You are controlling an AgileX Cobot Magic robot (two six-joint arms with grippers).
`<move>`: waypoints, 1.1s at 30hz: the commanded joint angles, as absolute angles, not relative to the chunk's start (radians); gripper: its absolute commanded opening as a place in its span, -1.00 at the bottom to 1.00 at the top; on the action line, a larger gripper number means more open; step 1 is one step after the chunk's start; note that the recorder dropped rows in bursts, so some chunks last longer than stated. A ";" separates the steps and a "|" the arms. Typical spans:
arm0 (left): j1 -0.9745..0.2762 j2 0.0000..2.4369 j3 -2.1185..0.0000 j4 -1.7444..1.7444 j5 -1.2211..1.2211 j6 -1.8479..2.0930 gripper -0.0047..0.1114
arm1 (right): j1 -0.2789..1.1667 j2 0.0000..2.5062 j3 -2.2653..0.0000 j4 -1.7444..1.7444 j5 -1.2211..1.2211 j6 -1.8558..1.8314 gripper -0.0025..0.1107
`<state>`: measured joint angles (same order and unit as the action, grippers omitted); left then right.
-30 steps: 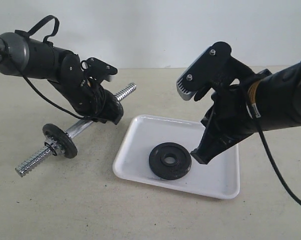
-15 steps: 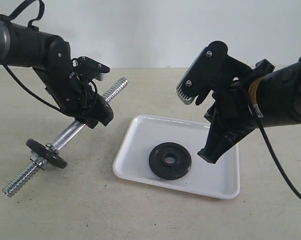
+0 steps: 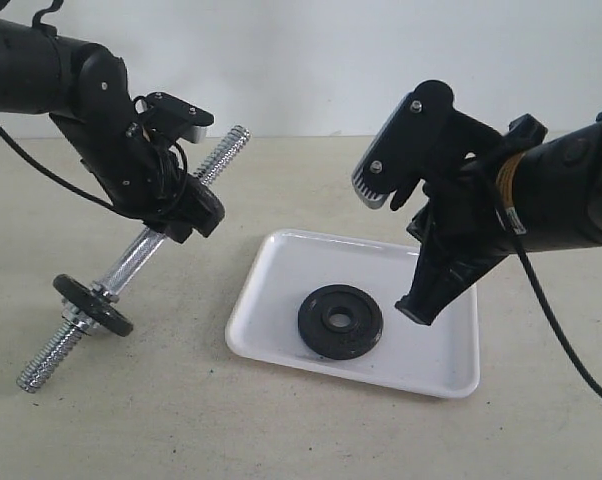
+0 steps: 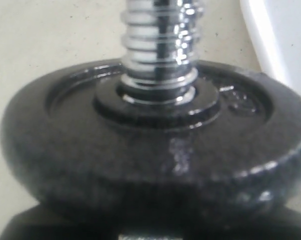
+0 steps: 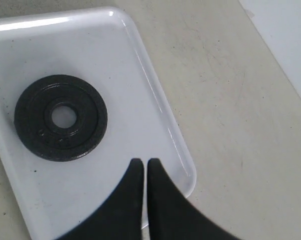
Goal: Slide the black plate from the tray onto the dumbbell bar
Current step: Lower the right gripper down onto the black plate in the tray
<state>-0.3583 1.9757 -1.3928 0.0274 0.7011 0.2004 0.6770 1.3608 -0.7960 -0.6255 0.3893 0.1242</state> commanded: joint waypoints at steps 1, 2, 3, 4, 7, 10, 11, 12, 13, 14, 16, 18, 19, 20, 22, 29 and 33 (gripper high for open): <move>-0.360 1.888 -1.421 0.012 0.669 0.192 -0.84 | 0.678 1.360 -0.804 -0.637 0.369 0.167 -0.96; -0.360 1.884 -1.421 0.012 0.675 0.192 -0.84 | 0.678 1.360 -0.804 -0.637 0.362 0.194 -0.96; -0.360 1.881 -1.421 0.010 0.680 0.192 -0.84 | 0.678 1.360 -0.804 -0.637 0.353 0.211 -0.96; -0.360 1.880 -1.421 0.010 0.682 0.192 -0.84 | 0.678 1.360 -0.804 -0.637 0.351 0.219 -0.96; -0.360 1.873 -1.419 -0.018 0.689 0.199 -0.84 | 0.678 1.360 -0.804 -0.637 0.371 0.257 -0.96; -0.362 1.871 -1.419 -0.063 0.701 0.232 -0.84 | 0.678 1.360 -0.804 -0.637 0.428 0.278 -0.96; -0.362 1.871 -1.419 -0.082 0.706 0.246 -0.84 | 0.678 1.360 -0.806 -0.629 0.451 0.278 -0.96; -0.362 1.871 -1.419 -0.098 0.712 0.261 -0.84 | 0.678 1.360 -0.811 -0.620 0.474 0.278 -0.96; -0.362 1.871 -1.419 -0.107 0.715 0.271 -0.84 | 0.678 1.360 -0.818 -0.608 0.490 0.278 -0.96; -0.362 1.871 -1.419 -0.117 0.720 0.278 -0.84 | 0.678 1.360 -0.827 -0.592 0.511 0.277 -0.96; -0.371 1.868 -1.419 -0.109 0.727 0.278 -0.84 | 0.678 1.360 -0.843 -0.552 0.542 0.250 -0.96; -0.385 1.866 -1.419 -0.109 0.732 0.286 -0.84 | 0.678 1.360 -0.866 -0.484 0.572 0.183 -0.96; -0.392 1.865 -1.419 -0.109 0.732 0.286 -0.84 | 0.678 1.363 -0.876 -0.457 0.588 0.148 -0.96; -0.405 1.862 -1.419 -0.103 0.730 0.286 -0.84 | 0.678 1.367 -0.889 -0.423 0.602 0.116 -0.96; -0.424 1.858 -1.417 -0.092 0.719 0.286 -0.84 | 0.678 1.384 -0.913 -0.373 0.626 0.063 -0.96; -0.465 1.827 -1.374 -0.085 0.621 0.286 -0.84 | 0.678 1.488 -0.947 -0.317 0.677 -0.011 -0.96; -0.465 1.790 -1.315 -0.060 0.562 0.286 -0.84 | 0.678 1.525 -0.947 -0.317 0.671 -0.013 -0.96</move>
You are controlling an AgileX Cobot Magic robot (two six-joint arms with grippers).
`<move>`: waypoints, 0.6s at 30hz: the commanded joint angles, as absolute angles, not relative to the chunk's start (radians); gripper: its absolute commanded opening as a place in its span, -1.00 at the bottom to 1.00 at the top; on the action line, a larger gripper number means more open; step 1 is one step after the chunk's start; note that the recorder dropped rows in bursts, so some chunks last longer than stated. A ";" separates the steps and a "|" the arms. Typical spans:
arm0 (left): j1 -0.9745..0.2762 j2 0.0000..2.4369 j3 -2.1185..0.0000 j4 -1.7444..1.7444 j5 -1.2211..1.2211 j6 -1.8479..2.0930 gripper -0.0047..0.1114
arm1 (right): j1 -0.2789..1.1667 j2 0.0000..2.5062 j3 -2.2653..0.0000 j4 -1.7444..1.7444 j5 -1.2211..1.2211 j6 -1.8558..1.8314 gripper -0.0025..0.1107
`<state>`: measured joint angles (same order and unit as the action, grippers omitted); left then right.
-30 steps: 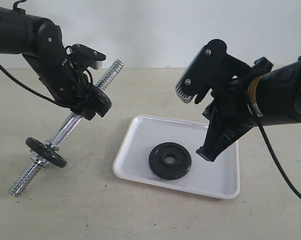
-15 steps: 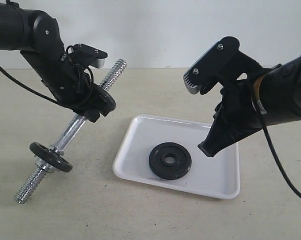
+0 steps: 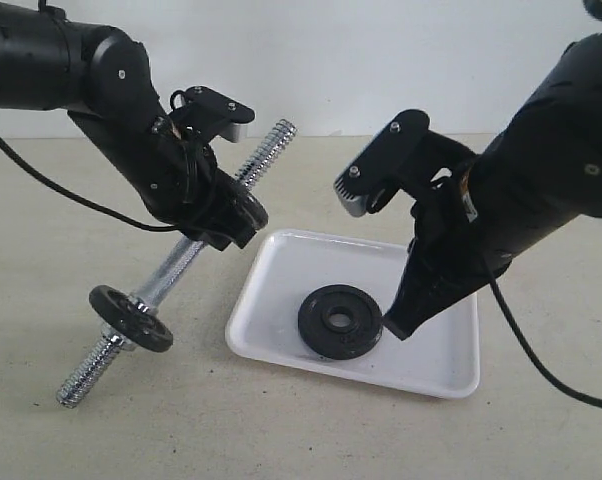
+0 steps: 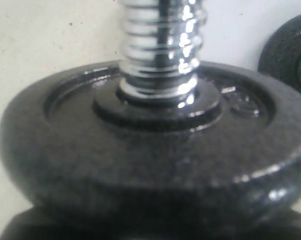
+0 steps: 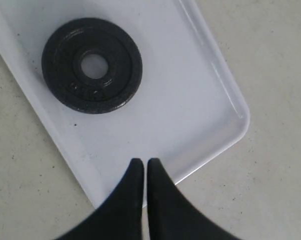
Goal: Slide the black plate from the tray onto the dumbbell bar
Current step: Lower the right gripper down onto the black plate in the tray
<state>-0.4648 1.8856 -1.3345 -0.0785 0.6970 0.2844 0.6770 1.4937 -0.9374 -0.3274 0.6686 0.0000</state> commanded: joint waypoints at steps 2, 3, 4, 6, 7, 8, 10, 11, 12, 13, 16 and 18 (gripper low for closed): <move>-0.465 1.771 -1.290 -0.052 0.542 0.271 -0.84 | 0.678 1.534 -0.952 -0.317 0.661 -0.013 -0.96; -0.465 1.763 -1.282 -0.043 0.533 0.259 -0.84 | 0.678 1.536 -0.960 -0.303 0.658 -0.026 -0.96; -0.465 1.755 -1.271 -0.040 0.523 0.250 -0.84 | 0.678 1.536 -0.969 -0.274 0.658 -0.064 -0.96; -0.465 1.738 -1.247 -0.038 0.497 0.235 -0.84 | 0.678 1.536 -0.991 -0.164 0.665 -0.179 -0.96; -0.465 1.729 -1.235 -0.036 0.485 0.232 -0.84 | 0.677 1.536 -1.000 -0.124 0.667 -0.237 -0.96; -0.465 1.721 -1.223 -0.036 0.469 0.228 -0.84 | 0.677 1.537 -1.011 -0.085 0.673 -0.279 -0.96; -0.465 1.708 -1.204 -0.036 0.451 0.225 -0.84 | 0.677 1.541 -1.033 -0.022 0.690 -0.349 -0.96; -0.465 1.700 -1.194 -0.036 0.444 0.223 -0.84 | 0.677 1.545 -1.044 -0.014 0.700 -0.350 -0.96; -0.465 1.696 -1.186 -0.036 0.442 0.216 -0.84 | 0.672 1.553 -1.060 -0.008 0.718 -0.350 -0.96; -0.465 1.694 -1.180 -0.036 0.442 0.214 -0.84 | 0.667 1.560 -1.070 -0.008 0.729 -0.350 -0.96; -0.465 1.681 -1.163 -0.036 0.446 0.214 -0.84 | 0.647 1.599 -1.102 0.000 0.780 -0.362 -0.96; -0.465 1.670 -1.157 -0.036 0.452 0.214 -0.84 | 0.629 1.633 -1.125 0.000 0.824 -0.384 -0.96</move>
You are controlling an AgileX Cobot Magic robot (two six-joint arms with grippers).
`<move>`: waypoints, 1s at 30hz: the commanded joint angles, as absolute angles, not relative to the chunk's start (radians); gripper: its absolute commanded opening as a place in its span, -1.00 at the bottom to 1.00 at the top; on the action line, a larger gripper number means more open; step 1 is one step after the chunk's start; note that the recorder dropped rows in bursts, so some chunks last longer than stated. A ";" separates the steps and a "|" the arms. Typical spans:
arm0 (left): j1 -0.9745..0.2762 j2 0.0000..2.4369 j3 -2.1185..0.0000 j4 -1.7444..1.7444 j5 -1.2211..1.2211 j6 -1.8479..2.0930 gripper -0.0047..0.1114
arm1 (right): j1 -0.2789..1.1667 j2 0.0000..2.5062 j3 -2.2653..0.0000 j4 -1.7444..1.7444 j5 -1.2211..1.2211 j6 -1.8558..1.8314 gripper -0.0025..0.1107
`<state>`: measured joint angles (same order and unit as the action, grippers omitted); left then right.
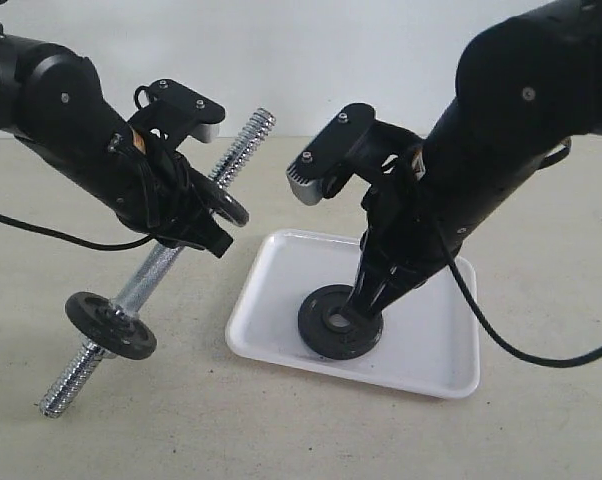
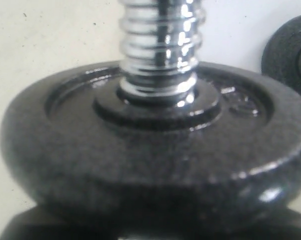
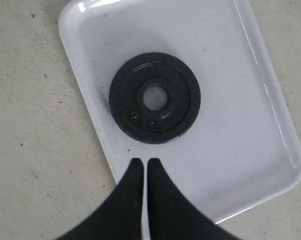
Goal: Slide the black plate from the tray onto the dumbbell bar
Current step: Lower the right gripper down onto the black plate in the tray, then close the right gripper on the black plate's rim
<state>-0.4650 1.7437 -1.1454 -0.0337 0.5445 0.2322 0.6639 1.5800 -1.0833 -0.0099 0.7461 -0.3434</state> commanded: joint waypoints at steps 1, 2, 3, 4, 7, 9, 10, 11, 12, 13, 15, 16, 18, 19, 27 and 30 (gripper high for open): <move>-0.465 1.666 -1.154 -0.036 0.454 0.214 -0.84 | 0.622 1.650 -1.135 0.010 0.839 -0.397 -0.96; -0.465 1.660 -1.152 -0.036 0.454 0.214 -0.84 | 0.612 1.667 -1.146 0.017 0.851 -0.407 -0.96; -0.465 1.652 -1.148 -0.036 0.454 0.214 -0.84 | 0.605 1.683 -1.156 0.022 0.859 -0.414 -0.96; -0.465 1.644 -1.146 -0.036 0.455 0.214 -0.84 | 0.596 1.696 -1.162 0.028 0.866 -0.423 -0.96; -0.465 1.618 -1.140 -0.033 0.462 0.214 -0.84 | 0.588 1.737 -1.182 0.075 0.888 -0.462 -0.96; -0.465 1.607 -1.140 -0.028 0.464 0.214 -0.84 | 0.588 1.764 -1.200 0.106 0.901 -0.488 -0.96; -0.465 1.602 -1.140 -0.028 0.469 0.214 -0.84 | 0.588 1.780 -1.210 0.127 0.903 -0.501 -0.96; -0.465 1.597 -1.140 -0.028 0.473 0.214 -0.84 | 0.588 1.795 -1.221 0.151 0.906 -0.506 -0.96; -0.465 1.593 -1.140 -0.028 0.478 0.214 -0.84 | 0.588 1.811 -1.234 0.167 0.906 -0.506 -0.96; -0.465 1.589 -1.140 -0.025 0.485 0.214 -0.84 | 0.588 1.829 -1.248 0.177 0.906 -0.506 -0.96; -0.465 1.585 -1.140 -0.025 0.495 0.214 -0.84 | 0.588 1.860 -1.277 0.179 0.907 -0.483 -0.96; -0.465 1.583 -1.140 -0.023 0.501 0.214 -0.84 | 0.588 1.876 -1.290 0.179 0.907 -0.462 -0.96; -0.465 1.576 -1.140 -0.011 0.513 0.214 -0.84 | 0.588 1.898 -1.309 0.176 0.908 -0.427 -0.96; -0.465 1.571 -1.140 0.000 0.515 0.214 -0.84 | 0.588 1.908 -1.317 0.174 0.900 -0.411 -0.96; -0.465 1.542 -1.140 0.042 0.529 0.214 -0.84 | 0.590 1.932 -1.319 0.087 0.761 -0.249 -0.96; -0.465 1.541 -1.140 0.042 0.531 0.214 -0.84 | 0.590 1.946 -1.319 0.038 0.762 -0.180 -0.96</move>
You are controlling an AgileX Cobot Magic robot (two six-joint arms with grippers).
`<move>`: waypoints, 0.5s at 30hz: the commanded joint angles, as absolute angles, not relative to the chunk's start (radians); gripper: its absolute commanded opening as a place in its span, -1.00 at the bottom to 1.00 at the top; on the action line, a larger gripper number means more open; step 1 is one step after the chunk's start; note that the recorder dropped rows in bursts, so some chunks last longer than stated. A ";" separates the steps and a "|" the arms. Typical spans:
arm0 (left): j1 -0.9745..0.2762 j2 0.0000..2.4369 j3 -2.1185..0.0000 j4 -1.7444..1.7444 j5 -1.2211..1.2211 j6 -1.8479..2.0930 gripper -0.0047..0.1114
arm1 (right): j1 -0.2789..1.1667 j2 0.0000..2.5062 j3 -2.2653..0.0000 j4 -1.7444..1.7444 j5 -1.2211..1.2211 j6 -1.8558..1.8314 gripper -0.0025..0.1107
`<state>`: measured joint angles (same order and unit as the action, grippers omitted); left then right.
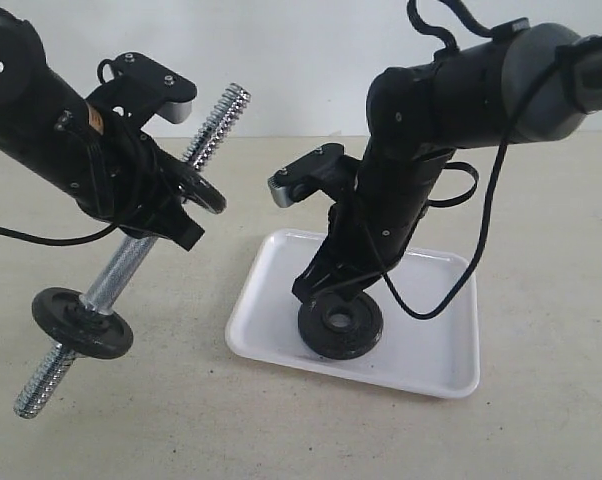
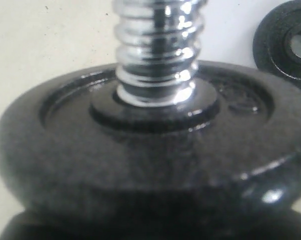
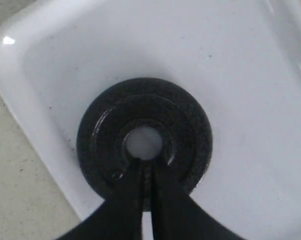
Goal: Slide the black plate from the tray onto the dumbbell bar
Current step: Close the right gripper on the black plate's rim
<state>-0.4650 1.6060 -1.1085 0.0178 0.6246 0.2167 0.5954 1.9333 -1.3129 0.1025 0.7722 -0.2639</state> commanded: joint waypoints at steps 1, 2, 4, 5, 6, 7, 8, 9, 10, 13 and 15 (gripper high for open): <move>-0.465 1.541 -1.140 0.042 0.536 0.212 -0.84 | 0.590 1.953 -1.319 0.034 0.771 -0.169 -0.96; -0.465 1.541 -1.140 0.042 0.542 0.210 -0.84 | 0.590 1.956 -1.319 0.032 0.776 -0.167 -0.96; -0.465 1.539 -1.140 0.042 0.557 0.209 -0.84 | 0.590 1.965 -1.319 0.032 0.785 -0.167 -0.96; -0.465 1.536 -1.140 0.042 0.565 0.209 -0.84 | 0.590 1.965 -1.319 0.033 0.785 -0.167 -0.96; -0.465 1.534 -1.140 0.042 0.569 0.209 -0.84 | 0.590 1.965 -1.319 0.033 0.781 -0.165 -0.96; -0.465 1.532 -1.140 0.042 0.569 0.209 -0.84 | 0.590 1.965 -1.319 0.042 0.779 -0.163 -0.96; -0.465 1.530 -1.140 0.042 0.569 0.209 -0.84 | 0.592 1.965 -1.319 0.043 0.779 -0.163 -0.95; -0.465 1.527 -1.140 0.042 0.569 0.209 -0.84 | 0.592 1.965 -1.319 0.043 0.779 -0.163 -0.93; -0.465 1.527 -1.140 0.042 0.569 0.209 -0.84 | 0.592 1.965 -1.319 0.043 0.781 -0.163 -0.89; -0.465 1.525 -1.140 0.042 0.569 0.209 -0.84 | 0.592 1.965 -1.319 0.043 0.790 -0.163 -0.40; -0.465 1.525 -1.140 0.042 0.569 0.209 -0.84 | 0.592 1.965 -1.319 0.054 0.785 -0.163 0.29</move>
